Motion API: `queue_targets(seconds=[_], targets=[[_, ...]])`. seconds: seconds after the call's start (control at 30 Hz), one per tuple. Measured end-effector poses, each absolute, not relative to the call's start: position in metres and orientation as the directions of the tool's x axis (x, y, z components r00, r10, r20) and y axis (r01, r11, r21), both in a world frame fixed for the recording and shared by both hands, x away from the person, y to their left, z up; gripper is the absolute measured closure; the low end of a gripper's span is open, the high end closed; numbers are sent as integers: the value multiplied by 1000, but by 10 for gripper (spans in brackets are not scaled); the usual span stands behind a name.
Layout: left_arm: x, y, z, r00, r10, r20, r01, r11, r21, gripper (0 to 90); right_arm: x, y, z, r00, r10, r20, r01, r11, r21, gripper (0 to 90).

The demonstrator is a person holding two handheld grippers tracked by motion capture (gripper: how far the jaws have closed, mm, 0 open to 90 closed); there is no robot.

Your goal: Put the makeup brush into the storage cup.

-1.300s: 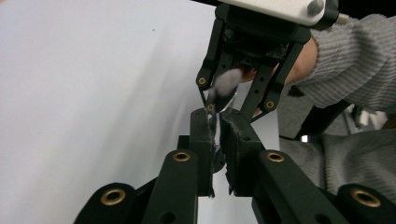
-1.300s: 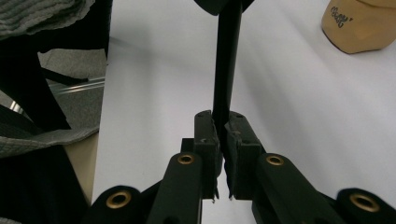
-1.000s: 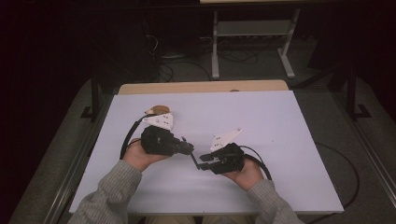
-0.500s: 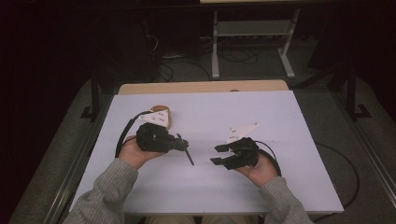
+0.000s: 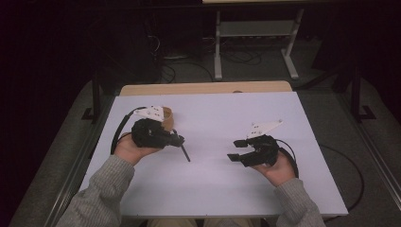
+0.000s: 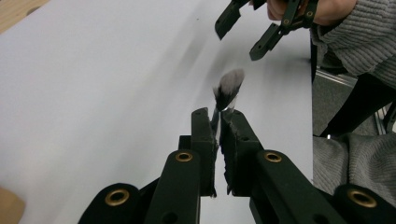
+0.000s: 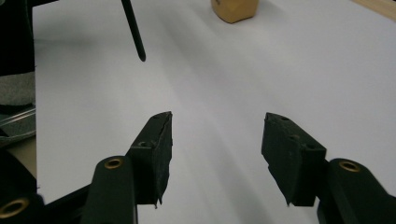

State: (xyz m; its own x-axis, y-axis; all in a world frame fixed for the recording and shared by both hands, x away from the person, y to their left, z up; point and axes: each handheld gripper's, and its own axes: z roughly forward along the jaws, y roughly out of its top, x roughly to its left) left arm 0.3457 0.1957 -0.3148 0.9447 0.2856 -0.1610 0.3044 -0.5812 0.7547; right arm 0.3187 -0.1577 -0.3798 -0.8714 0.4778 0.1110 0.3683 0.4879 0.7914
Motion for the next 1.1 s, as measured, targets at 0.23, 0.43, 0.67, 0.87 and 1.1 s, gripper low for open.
queue_targets(seconds=[0.23, 0.43, 0.67, 0.87, 1.1], targets=[[354, 206, -312, 937, 309, -165, 324, -586, 742, 836, 318, -180, -384, -840, 527, 131, 405, 448, 797, 397], [361, 212, -302, 933, 324, -155, 326, -583, 744, 837, 316, -199, -387, -811, 563, 157, 439, 411, 799, 385], [368, 217, -297, 931, 335, -147, 328, -583, 744, 836, 313, -209, -391, -792, 590, 160, 454, 394, 799, 377], [374, 223, -295, 925, 347, -154, 338, -571, 748, 837, 310, -218, -397, -777, 607, 170, 472, 382, 795, 369], [387, 225, -291, 916, 370, -155, 358, -580, 732, 838, 307, -227, -401, -759, 626, 180, 481, 353, 802, 362]])
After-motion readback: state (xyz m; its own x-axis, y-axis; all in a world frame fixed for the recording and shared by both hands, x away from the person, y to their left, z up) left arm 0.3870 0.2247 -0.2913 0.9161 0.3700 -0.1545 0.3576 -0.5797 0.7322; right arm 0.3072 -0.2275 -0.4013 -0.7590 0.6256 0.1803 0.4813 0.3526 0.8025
